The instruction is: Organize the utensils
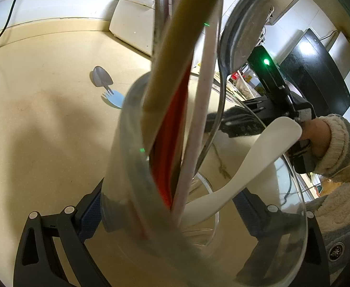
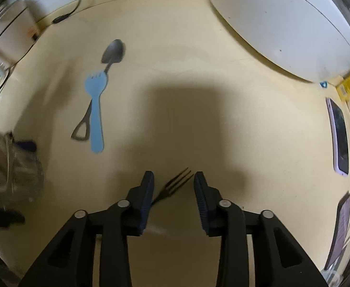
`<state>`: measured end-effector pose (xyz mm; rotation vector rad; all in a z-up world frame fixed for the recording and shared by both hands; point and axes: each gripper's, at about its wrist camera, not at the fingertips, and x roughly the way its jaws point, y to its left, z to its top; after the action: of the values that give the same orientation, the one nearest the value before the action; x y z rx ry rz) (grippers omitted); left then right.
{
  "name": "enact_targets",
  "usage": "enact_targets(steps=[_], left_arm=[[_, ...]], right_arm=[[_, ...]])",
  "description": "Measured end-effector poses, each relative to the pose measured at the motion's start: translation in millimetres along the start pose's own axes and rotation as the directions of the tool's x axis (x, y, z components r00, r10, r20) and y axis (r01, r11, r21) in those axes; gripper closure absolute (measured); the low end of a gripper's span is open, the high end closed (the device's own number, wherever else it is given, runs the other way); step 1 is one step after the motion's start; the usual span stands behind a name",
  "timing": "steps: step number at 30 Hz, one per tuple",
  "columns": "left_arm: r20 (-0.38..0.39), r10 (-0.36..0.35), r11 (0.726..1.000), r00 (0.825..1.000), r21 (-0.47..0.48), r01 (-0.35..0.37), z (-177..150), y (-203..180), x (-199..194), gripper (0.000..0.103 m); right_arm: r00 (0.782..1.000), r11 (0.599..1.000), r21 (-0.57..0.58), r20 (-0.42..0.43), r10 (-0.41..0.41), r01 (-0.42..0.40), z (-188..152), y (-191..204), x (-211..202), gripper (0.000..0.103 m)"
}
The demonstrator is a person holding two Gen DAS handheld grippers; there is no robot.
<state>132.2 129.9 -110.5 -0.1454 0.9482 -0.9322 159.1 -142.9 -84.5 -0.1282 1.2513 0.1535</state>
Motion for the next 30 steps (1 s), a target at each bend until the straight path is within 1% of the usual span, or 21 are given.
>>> enact_targets(steps=[1, 2, 3, 4, 5, 7, 8, 10, 11, 13, 18, 21, 23, 24, 28, 29, 30], left_arm=[[0.0, 0.0, 1.0, 1.0, 0.0, 0.0, 0.0, -0.2, 0.2, 0.006], [0.0, -0.001, 1.0, 1.0, 0.0, 0.001, 0.1, -0.1, 0.2, 0.006], [-0.001, -0.001, 1.0, 1.0, 0.001, 0.001, 0.2, 0.1, 0.1, 0.006], [-0.001, -0.001, 1.0, 1.0, 0.001, 0.001, 0.2, -0.1, 0.2, 0.006], [-0.001, -0.001, 1.0, 1.0, 0.001, 0.001, 0.2, -0.1, 0.2, 0.006], [-0.001, -0.001, 1.0, 1.0, 0.0, 0.001, 0.2, 0.0, 0.2, 0.006], [-0.001, -0.001, 1.0, 1.0, 0.001, 0.001, 0.2, -0.2, 0.2, 0.006], [-0.001, -0.001, 1.0, 1.0, 0.001, 0.001, 0.2, -0.1, 0.2, 0.006], [-0.001, -0.001, 1.0, 1.0, 0.001, 0.001, 0.2, -0.1, 0.2, 0.006], [-0.001, -0.001, 1.0, 1.0, 0.0, 0.001, 0.2, -0.1, 0.3, 0.006], [-0.001, 0.0, 1.0, 1.0, 0.001, 0.0, 0.1, 0.5, 0.2, 0.006], [-0.001, 0.001, 1.0, 1.0, 0.003, -0.001, 0.0, 0.4, 0.5, 0.006], [-0.001, 0.0, 1.0, 1.0, 0.001, 0.0, 0.2, 0.7, 0.7, 0.006], [-0.001, 0.0, 1.0, 1.0, 0.001, 0.0, 0.3, 0.9, 0.6, 0.006], [-0.001, 0.001, 1.0, 1.0, 0.002, -0.001, 0.1, -0.3, 1.4, 0.006], [-0.001, 0.001, 1.0, 1.0, 0.002, -0.001, 0.2, -0.2, 1.4, 0.006], [-0.001, 0.002, 1.0, 1.0, 0.002, -0.002, 0.3, -0.7, 1.5, 0.006]], right_arm=[[1.0, 1.0, 0.004, -0.002, -0.001, 0.001, 1.8, 2.5, 0.2, 0.068], [1.0, 1.0, 0.0, -0.001, 0.004, -0.004, 3.0, 5.0, -0.2, 0.072], [1.0, 1.0, -0.01, -0.002, 0.013, -0.013, 4.0, 9.0, -0.8, 0.086], [1.0, 1.0, -0.013, -0.004, 0.016, -0.016, 3.8, 10.2, -1.2, 0.095], [0.999, 0.999, -0.007, 0.0, 0.041, -0.041, 3.6, 10.8, -1.6, 0.096], [0.995, 0.995, 0.027, 0.012, 0.098, -0.098, 2.2, 5.9, -2.6, 0.098], [0.988, 0.986, 0.069, 0.02, 0.152, -0.153, 0.2, -1.0, -2.9, 0.098], [0.977, 0.971, 0.111, 0.041, 0.21, -0.213, -4.6, -9.5, -4.6, 0.099], [0.97, 0.962, 0.126, 0.065, 0.236, -0.242, -7.7, -14.5, -8.4, 0.099], [0.96, 0.953, 0.133, 0.105, 0.258, -0.271, -16.1, -19.3, -14.3, 0.099], [0.94, 0.943, 0.135, 0.203, 0.274, -0.304, -24.4, -28.3, -42.1, 0.099], [0.928, 0.947, 0.11, 0.263, 0.265, -0.302, -17.5, -29.9, -67.6, 0.099], [0.913, 0.953, 0.071, 0.317, 0.257, -0.293, -14.5, -26.1, -91.2, 0.099], [0.906, 0.956, 0.053, 0.34, 0.253, -0.287, -7.6, -20.8, -98.7, 0.099], [0.865, 0.966, -0.037, 0.437, 0.245, -0.255, 0.2, -5.8, -143.3, 0.099], [0.859, 0.965, -0.061, 0.444, 0.255, -0.255, 2.2, -2.2, -151.9, 0.099], [0.862, 0.965, -0.072, 0.437, 0.258, -0.252, 3.9, 1.1, -155.4, 0.099]])
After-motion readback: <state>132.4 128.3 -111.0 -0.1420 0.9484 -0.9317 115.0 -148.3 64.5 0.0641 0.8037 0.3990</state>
